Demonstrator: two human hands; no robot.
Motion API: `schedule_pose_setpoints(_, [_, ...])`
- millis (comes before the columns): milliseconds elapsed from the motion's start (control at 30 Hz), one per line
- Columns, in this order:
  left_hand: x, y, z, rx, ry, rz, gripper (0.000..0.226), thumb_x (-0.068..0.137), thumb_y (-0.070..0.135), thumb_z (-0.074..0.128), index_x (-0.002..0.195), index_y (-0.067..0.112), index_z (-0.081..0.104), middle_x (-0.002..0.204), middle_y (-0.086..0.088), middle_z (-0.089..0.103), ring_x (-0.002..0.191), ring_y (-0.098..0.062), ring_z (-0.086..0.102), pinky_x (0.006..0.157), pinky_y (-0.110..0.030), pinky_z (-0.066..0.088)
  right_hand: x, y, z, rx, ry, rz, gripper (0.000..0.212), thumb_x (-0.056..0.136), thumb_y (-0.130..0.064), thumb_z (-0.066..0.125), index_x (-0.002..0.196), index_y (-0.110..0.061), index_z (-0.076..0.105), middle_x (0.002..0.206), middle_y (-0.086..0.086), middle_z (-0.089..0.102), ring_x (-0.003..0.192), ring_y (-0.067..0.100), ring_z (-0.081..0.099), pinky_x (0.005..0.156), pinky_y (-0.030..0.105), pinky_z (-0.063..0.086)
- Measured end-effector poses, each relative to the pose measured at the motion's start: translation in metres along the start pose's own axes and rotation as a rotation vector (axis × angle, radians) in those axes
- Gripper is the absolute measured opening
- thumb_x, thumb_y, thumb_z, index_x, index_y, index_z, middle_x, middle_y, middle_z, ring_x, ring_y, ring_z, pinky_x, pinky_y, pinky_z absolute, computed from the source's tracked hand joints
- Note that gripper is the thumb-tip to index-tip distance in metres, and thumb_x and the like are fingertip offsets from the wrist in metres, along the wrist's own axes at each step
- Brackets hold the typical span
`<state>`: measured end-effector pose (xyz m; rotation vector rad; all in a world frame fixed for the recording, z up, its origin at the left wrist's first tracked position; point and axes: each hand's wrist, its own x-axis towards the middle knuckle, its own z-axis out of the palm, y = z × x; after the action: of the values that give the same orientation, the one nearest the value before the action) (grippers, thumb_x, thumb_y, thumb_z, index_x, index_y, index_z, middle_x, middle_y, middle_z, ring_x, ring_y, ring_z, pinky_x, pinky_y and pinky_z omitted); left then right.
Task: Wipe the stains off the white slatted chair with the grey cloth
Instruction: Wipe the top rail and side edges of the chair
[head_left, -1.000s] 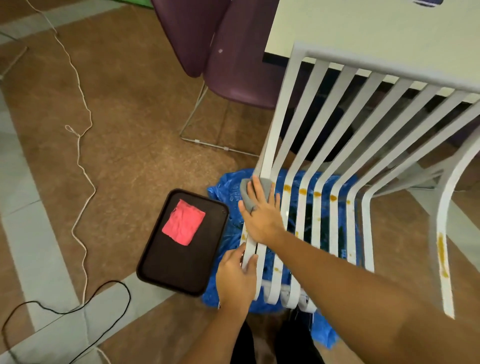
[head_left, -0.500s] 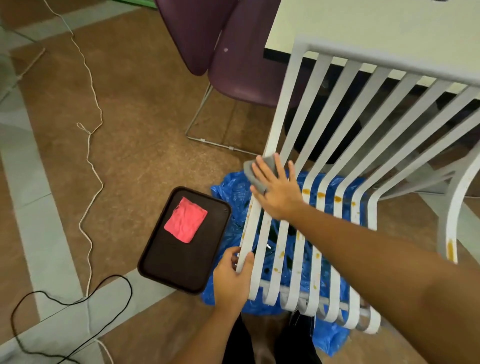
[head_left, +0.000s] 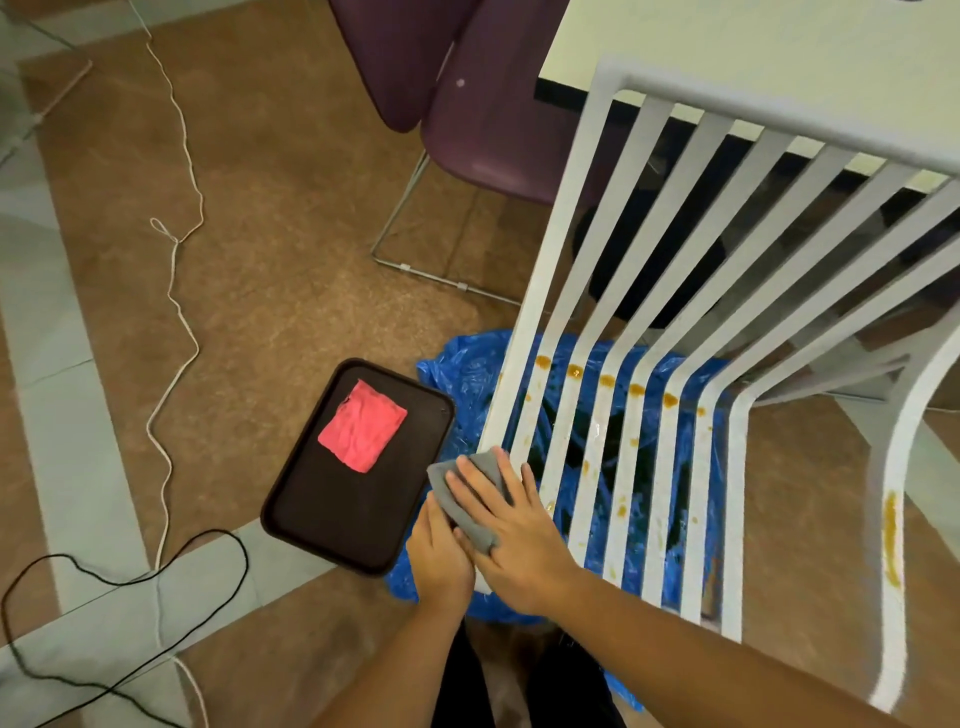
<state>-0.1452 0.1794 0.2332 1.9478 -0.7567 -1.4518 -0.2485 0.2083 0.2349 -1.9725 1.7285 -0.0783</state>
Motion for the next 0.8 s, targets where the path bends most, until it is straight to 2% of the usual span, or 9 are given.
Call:
schedule_pose_setpoints(133, [0.000,0.001,0.000,0.113,0.008,0.058,0.031,0.108,0.030,0.042,0.095,0.017,0.067,0.093,-0.001,0.069,0.087,-0.013,0.064,0.065,-0.013,0.041,0.026,0.038,-0.026,-0.184,-0.034,-0.146,0.058,0.106,-0.056,0.019,0.159,-0.037,0.007,0.167,-0.013,0.008,0.154,0.019,-0.008,0.120,0.058,-0.007])
schedule_pose_setpoints(200, [-0.004,0.005,0.002,0.118,0.027,0.019,0.039,0.108,0.034,0.042,0.088,0.012,0.068,0.083,0.001,0.067,0.077,-0.007,0.059,0.062,-0.015,0.039,0.056,0.068,-0.051,-0.231,-0.012,-0.089,0.058,0.105,-0.058,0.013,0.159,-0.040,0.002,0.167,-0.014,0.004,0.154,0.017,-0.011,0.119,0.060,-0.012])
schedule_pose_setpoints(300, [-0.005,0.002,0.003,0.135,-0.002,-0.003,0.041,0.107,0.034,0.045,0.081,0.008,0.063,0.077,0.001,0.063,0.072,-0.014,0.057,0.061,-0.019,0.041,0.100,0.100,-0.089,-0.222,0.064,0.086,0.059,0.104,-0.058,0.010,0.159,-0.038,0.000,0.167,-0.014,-0.003,0.153,0.016,-0.017,0.118,0.060,-0.015])
schedule_pose_setpoints(367, [-0.001,0.000,0.003,0.149,-0.009,-0.022,0.039,0.106,0.034,0.047,0.075,0.014,0.058,0.075,-0.001,0.058,0.071,-0.014,0.052,0.062,-0.022,0.040,0.116,0.104,-0.100,-0.180,0.085,0.150,0.061,0.104,-0.056,0.013,0.160,-0.033,0.004,0.167,-0.014,-0.003,0.152,0.016,-0.019,0.120,0.060,-0.011])
schedule_pose_setpoints(467, [0.001,0.001,0.002,0.112,-0.013,-0.035,0.044,0.106,0.034,0.048,0.084,-0.002,0.062,0.078,-0.013,0.060,0.073,-0.018,0.053,0.064,-0.027,0.042,0.108,0.087,-0.085,-0.145,0.084,0.142,0.062,0.105,-0.055,0.014,0.160,-0.029,0.004,0.167,-0.010,-0.006,0.151,0.020,-0.022,0.121,0.060,-0.001])
schedule_pose_setpoints(567, [0.009,0.003,0.002,-0.038,0.038,-0.133,0.044,0.106,0.038,0.046,0.088,0.004,0.068,0.078,-0.011,0.061,0.072,-0.021,0.057,0.069,-0.034,0.045,0.069,0.057,-0.056,-0.059,0.067,0.045,0.062,0.104,-0.055,0.016,0.160,-0.029,0.012,0.168,-0.008,0.000,0.152,0.021,-0.021,0.122,0.059,0.000])
schedule_pose_setpoints(633, [0.024,0.001,-0.005,-0.245,0.081,-0.323,0.043,0.104,0.042,0.047,0.089,0.007,0.066,0.072,-0.009,0.055,0.065,-0.021,0.053,0.065,-0.035,0.044,0.037,0.032,-0.034,-0.046,0.043,-0.081,0.058,0.103,-0.054,0.023,0.156,-0.029,0.029,0.166,-0.006,0.015,0.154,0.022,-0.010,0.122,0.057,-0.002])
schedule_pose_setpoints(700, [0.039,-0.006,-0.016,-0.422,0.040,-0.507,0.040,0.102,0.045,0.046,0.094,0.009,0.061,0.081,-0.011,0.060,0.071,-0.025,0.059,0.067,-0.035,0.046,0.010,0.009,-0.009,-0.126,0.022,-0.247,0.053,0.099,-0.050,0.034,0.146,-0.027,0.044,0.161,-0.005,0.031,0.155,0.025,0.004,0.120,0.060,-0.002])
schedule_pose_setpoints(800, [0.053,-0.012,-0.031,-0.437,-0.061,-0.621,0.041,0.102,0.046,0.044,0.100,0.008,0.060,0.092,-0.014,0.062,0.083,-0.030,0.063,0.075,-0.039,0.049,-0.007,-0.002,0.009,-0.218,0.005,-0.392,0.044,0.097,-0.045,0.043,0.136,-0.027,0.052,0.152,-0.006,0.044,0.153,0.027,0.017,0.116,0.070,0.007])
